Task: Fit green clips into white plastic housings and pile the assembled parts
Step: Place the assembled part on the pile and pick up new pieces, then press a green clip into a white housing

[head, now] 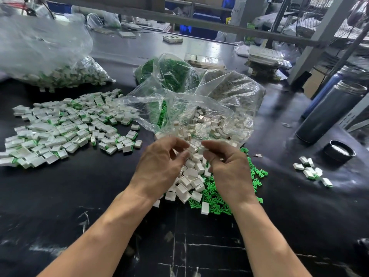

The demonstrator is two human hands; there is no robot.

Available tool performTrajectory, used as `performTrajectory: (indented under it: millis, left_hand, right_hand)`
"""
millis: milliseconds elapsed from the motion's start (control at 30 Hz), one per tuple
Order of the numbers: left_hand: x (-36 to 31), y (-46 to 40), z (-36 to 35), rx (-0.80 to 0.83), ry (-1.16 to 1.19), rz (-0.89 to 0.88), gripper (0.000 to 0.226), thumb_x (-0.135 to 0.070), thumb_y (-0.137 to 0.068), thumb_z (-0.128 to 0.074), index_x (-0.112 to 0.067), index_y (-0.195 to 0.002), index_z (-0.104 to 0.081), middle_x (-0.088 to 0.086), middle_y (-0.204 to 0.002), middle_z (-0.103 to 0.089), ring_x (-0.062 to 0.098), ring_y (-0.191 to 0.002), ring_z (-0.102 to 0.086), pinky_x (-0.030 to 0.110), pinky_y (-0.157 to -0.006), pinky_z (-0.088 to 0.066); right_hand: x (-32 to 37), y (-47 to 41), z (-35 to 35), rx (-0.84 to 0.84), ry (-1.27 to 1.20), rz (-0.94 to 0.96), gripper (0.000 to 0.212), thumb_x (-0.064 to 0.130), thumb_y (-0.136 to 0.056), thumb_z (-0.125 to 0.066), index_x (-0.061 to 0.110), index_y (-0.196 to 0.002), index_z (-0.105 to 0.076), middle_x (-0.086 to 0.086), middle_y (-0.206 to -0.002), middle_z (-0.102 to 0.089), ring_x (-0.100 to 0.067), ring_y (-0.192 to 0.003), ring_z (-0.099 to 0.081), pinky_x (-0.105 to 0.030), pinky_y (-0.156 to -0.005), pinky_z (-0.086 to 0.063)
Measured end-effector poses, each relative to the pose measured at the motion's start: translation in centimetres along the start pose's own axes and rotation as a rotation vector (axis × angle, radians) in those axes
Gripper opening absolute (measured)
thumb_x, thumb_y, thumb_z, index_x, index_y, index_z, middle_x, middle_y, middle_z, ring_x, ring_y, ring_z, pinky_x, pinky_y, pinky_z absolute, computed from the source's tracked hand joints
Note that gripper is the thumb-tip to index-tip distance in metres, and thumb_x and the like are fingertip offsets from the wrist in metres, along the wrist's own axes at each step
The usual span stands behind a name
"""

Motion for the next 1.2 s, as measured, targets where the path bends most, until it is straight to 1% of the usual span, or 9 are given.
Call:
performTrajectory:
  millis: [167,367,433,500,633,800,933,1067,1200]
  left_hand:
    - [-0.8,0.3,-1.0,0.062,-0.005,-0.098,0.03,-0.031,-0.09,-0.077,-0.043,-0.113,-0.063,-0.022,-0.095,-0.064,-0.002,-0.088,-0.062,0.008,-0.071,-0.048]
    - [-0.3,0.1,-0.5,0.013,-0.104,-0.098,0.019,-0.038,-0.091,-0.075,-0.039,-0.108,-0.068,-0.021,-0.086,-0.066,-0.006,-0.076,-0.063,0.008,-0.066,-0.046]
    - [0.3,-0.1,-0.4,0.005,0.031,-0.01,0.017,-0.037,-0.09,-0.074,-0.033,-0.106,-0.069,-0.015,-0.084,-0.069,-0.006,-0.074,-0.065,0.009,-0.062,-0.049]
    - [1.4,-0.4,0.1,-0.057,0.327,0.146,0.018,-0.036,-0.091,-0.07,-0.023,-0.102,-0.071,-0.007,-0.084,-0.073,-0.004,-0.066,-0.064,0.015,-0.056,-0.05]
    - [3.7,-0.6,1.0,-0.242,0.816,0.526,0.028,-0.039,-0.096,-0.065,-0.012,-0.093,-0.073,0.003,-0.076,-0.076,0.007,-0.049,-0.045,0.018,-0.04,-0.034]
    - [4.3,-0.6,1.1,-0.322,0.969,0.621,0.033,-0.043,-0.099,-0.061,-0.013,-0.09,-0.071,0.0,-0.071,-0.074,0.006,-0.045,-0.043,0.019,-0.041,-0.028]
    - [5.0,-0.9,1.9,-0.463,1.084,0.642,0.035,-0.042,-0.103,-0.054,-0.014,-0.092,-0.071,-0.002,-0.071,-0.074,0.005,-0.045,-0.047,0.017,-0.041,-0.034]
    - [5.2,-1.5,3.0,-0.477,0.908,0.554,0.02,-0.026,-0.107,-0.054,-0.018,-0.103,-0.071,-0.001,-0.084,-0.078,0.006,-0.054,-0.055,0.018,-0.048,-0.044]
    - [4.6,-1.6,3.3,-0.329,0.378,0.361,0.009,-0.025,-0.101,-0.064,-0.023,-0.1,-0.073,-0.005,-0.093,-0.075,0.002,-0.071,-0.064,0.009,-0.053,-0.047]
  right_hand:
    - [0.0,0.3,-0.9,0.041,-0.16,-0.04,0.026,0.004,-0.091,-0.076,0.026,-0.103,-0.074,0.001,-0.089,-0.078,-0.011,-0.08,-0.072,-0.025,-0.063,-0.057]
    - [0.0,0.4,-0.8,0.033,-0.174,-0.06,0.019,0.008,-0.094,-0.074,0.022,-0.108,-0.074,0.004,-0.088,-0.077,-0.004,-0.075,-0.07,-0.018,-0.059,-0.054]
    - [0.0,0.4,-0.4,0.001,-0.133,-0.056,0.016,0.013,-0.097,-0.072,0.025,-0.107,-0.073,0.004,-0.091,-0.078,-0.004,-0.076,-0.07,-0.017,-0.06,-0.053]
    - [0.0,0.5,0.0,-0.023,-0.076,-0.042,0.008,0.021,-0.099,-0.07,0.027,-0.101,-0.074,0.006,-0.089,-0.078,-0.002,-0.073,-0.067,-0.019,-0.062,-0.049]
    - [0.1,0.6,0.4,-0.037,-0.048,-0.054,0.015,0.021,-0.102,-0.064,0.025,-0.091,-0.073,0.007,-0.081,-0.077,-0.001,-0.063,-0.061,-0.02,-0.059,-0.045]
    - [0.3,0.8,0.4,-0.016,-0.034,-0.044,0.016,0.02,-0.102,-0.064,0.027,-0.091,-0.072,0.008,-0.079,-0.077,-0.003,-0.063,-0.062,-0.016,-0.057,-0.048]
    - [0.2,0.8,0.4,-0.016,-0.021,-0.054,0.016,0.02,-0.103,-0.064,0.027,-0.092,-0.073,0.007,-0.08,-0.076,-0.003,-0.064,-0.063,-0.017,-0.06,-0.05]
    - [0.0,0.8,0.3,-0.015,0.009,-0.06,0.014,0.019,-0.102,-0.064,0.025,-0.093,-0.074,0.008,-0.079,-0.076,0.0,-0.063,-0.063,-0.016,-0.06,-0.049]
    - [-0.4,0.6,0.9,-0.052,0.135,-0.053,0.011,0.023,-0.1,-0.067,0.026,-0.095,-0.076,0.014,-0.078,-0.075,0.001,-0.072,-0.067,-0.012,-0.064,-0.049]
Point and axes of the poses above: each hand's wrist, its own y-axis away from the middle knuckle, its own z-axis out of the back of the hand, x = y × z, the point moved 5 cm from there along -y, towards the middle knuckle
